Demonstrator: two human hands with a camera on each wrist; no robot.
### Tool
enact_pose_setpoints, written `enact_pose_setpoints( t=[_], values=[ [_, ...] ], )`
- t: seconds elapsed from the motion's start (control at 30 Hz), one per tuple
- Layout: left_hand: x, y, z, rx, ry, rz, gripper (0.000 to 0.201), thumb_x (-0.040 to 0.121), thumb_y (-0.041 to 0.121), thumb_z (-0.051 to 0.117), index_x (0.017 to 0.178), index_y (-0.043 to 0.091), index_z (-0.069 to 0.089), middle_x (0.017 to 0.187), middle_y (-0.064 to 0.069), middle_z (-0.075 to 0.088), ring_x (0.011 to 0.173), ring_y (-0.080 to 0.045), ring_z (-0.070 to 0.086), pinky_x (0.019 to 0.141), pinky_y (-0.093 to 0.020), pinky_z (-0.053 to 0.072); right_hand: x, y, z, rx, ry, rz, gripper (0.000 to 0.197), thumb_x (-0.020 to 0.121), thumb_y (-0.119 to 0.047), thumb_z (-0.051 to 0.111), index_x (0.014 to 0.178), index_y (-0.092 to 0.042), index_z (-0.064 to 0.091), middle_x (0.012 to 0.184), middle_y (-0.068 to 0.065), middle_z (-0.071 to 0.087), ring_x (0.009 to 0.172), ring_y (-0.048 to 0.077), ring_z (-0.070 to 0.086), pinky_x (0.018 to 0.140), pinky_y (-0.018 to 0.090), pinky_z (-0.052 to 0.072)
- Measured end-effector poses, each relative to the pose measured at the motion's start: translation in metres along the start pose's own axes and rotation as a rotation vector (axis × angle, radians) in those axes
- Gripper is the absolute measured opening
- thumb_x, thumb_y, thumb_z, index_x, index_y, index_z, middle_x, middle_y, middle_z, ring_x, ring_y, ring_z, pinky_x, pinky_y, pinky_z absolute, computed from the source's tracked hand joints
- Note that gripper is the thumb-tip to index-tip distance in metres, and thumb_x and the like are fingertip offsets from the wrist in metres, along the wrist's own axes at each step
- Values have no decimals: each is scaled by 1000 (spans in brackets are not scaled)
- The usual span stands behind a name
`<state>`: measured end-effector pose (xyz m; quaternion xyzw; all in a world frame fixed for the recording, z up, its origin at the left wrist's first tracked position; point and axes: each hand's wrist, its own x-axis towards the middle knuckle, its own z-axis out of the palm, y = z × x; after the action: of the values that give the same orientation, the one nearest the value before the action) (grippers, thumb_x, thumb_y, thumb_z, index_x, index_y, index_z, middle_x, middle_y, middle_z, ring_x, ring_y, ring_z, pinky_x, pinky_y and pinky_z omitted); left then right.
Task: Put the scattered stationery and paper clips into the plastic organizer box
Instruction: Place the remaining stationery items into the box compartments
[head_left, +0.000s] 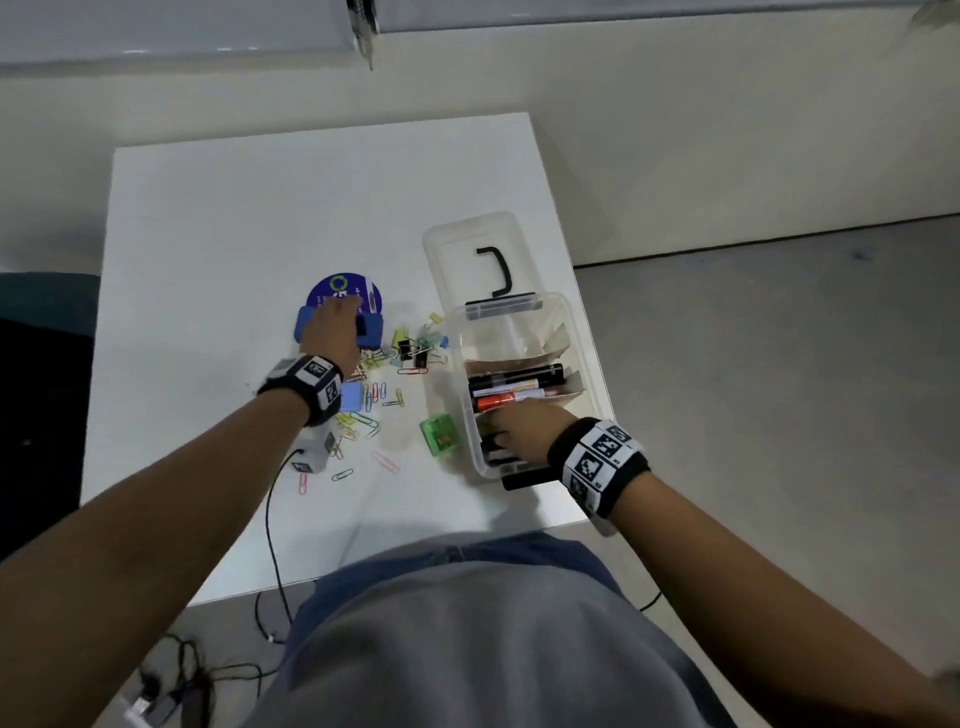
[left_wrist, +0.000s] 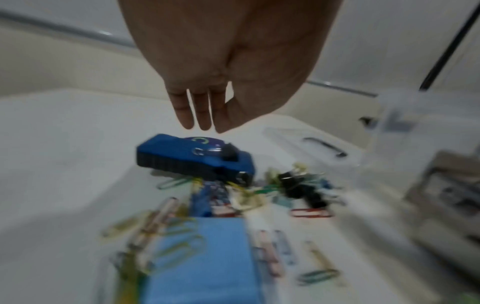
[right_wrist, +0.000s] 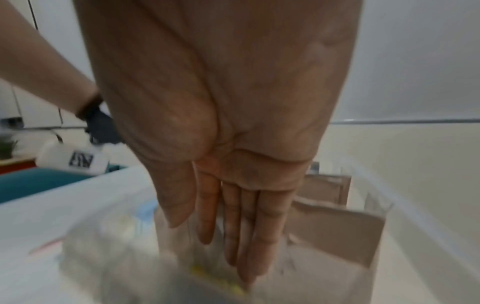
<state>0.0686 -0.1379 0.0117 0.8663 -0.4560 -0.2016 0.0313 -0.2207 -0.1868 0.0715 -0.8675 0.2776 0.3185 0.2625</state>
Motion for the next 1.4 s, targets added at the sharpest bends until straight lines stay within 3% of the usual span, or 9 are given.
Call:
enact_pose_setpoints(
  t=[0.13,0.3,0.47,0.57,0.93,1.07,1.17,1.27,1.4],
  values=[
    [27,-38,3,366,-49,54,81,79,0,63,148,17,25,150,-15,31,140,-37,27,113,-51,26,-21,-12,-23,165,171,-29,23,97,-22,43,83,-17,61,92,5,64,82,23,59,73,33,46],
    [23,-53,9,477,-15,96,66,77,16,70,136,8,40,126,-23,48,116,-41,49,104,-48,35,-26,-35,-46,397,380,-129,22,98,-21,49,112,-13,63,108,4,70,93,19,66,84,34,54],
    [-1,-62,-20,-14,-156,-19,72,76,30,72,139,20,39,121,-20,49,106,-41,56,94,-45,43,-12,-50,-56,432,370,-154,24,98,-22,51,117,-15,63,110,5,70,92,18,65,85,34,54],
    [-22,-71,-49,-263,-153,-4,39,84,36,64,121,24,58,110,-9,63,102,-28,59,85,-35,45,4,-61,-59,420,347,-203,26,98,-22,50,120,-16,61,111,7,69,91,17,63,85,30,51],
    [-75,-40,-90,-589,-130,122,16,83,35,62,90,20,65,87,3,69,81,-12,62,76,-29,46,58,-122,-62,325,437,-309,49,95,-26,54,140,-17,39,130,15,52,112,34,56,93,46,49],
    [-82,-20,-79,-755,-15,102,23,83,36,69,102,27,60,98,6,68,92,-11,65,82,-27,53,57,-116,-55,452,432,-237,29,95,-19,52,122,-11,48,106,17,68,95,35,64,81,43,53],
    [-90,1,-60,-846,73,-3,44,86,43,67,122,27,46,102,13,61,87,-2,61,70,-13,49,51,-109,-54,616,510,-184,26,94,-22,56,115,-7,52,95,10,65,84,25,59,68,30,43],
    [-90,10,-36,-889,-11,26,57,80,69,56,124,34,49,105,9,67,93,-12,67,70,-27,52,47,-106,-54,712,508,-153,29,93,-19,58,117,-6,51,90,5,61,83,22,57,69,28,40],
    [-90,16,-28,-905,-73,103,40,93,38,60,128,21,51,105,4,68,86,-9,69,70,-29,54,43,-92,-49,790,462,-109,34,92,-13,57,124,-9,46,112,12,66,102,27,63,88,39,51]
  ],
)
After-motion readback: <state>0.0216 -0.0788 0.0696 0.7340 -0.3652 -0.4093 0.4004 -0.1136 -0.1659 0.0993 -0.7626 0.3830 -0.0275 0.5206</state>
